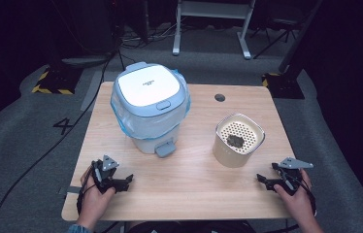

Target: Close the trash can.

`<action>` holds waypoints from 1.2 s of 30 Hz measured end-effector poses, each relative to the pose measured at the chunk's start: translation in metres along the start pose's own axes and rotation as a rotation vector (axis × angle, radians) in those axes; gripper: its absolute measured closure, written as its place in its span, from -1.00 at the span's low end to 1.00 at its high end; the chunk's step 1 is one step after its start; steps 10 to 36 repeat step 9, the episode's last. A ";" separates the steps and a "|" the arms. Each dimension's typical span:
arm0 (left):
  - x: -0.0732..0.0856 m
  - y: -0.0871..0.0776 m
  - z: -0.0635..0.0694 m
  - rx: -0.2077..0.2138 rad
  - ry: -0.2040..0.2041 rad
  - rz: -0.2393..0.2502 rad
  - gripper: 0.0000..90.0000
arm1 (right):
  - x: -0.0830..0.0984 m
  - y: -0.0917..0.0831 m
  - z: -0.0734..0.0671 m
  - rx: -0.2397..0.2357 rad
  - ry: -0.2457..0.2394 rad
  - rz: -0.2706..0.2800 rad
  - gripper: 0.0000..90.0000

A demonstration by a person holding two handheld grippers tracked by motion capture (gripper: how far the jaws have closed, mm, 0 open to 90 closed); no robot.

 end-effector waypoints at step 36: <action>0.000 0.000 0.001 -0.004 -0.006 -0.001 -0.80 | -0.001 0.002 -0.001 0.021 0.011 -0.001 -0.75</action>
Point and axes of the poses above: each handheld gripper's, and its own axes: y roughly forward along the jaws, x roughly out of its underside, z roughly to its right, the point moved 2 cm from there along y, roughly forward along the jaws, and after that the axes turned 15 degrees about y, right-handed, at the moved point
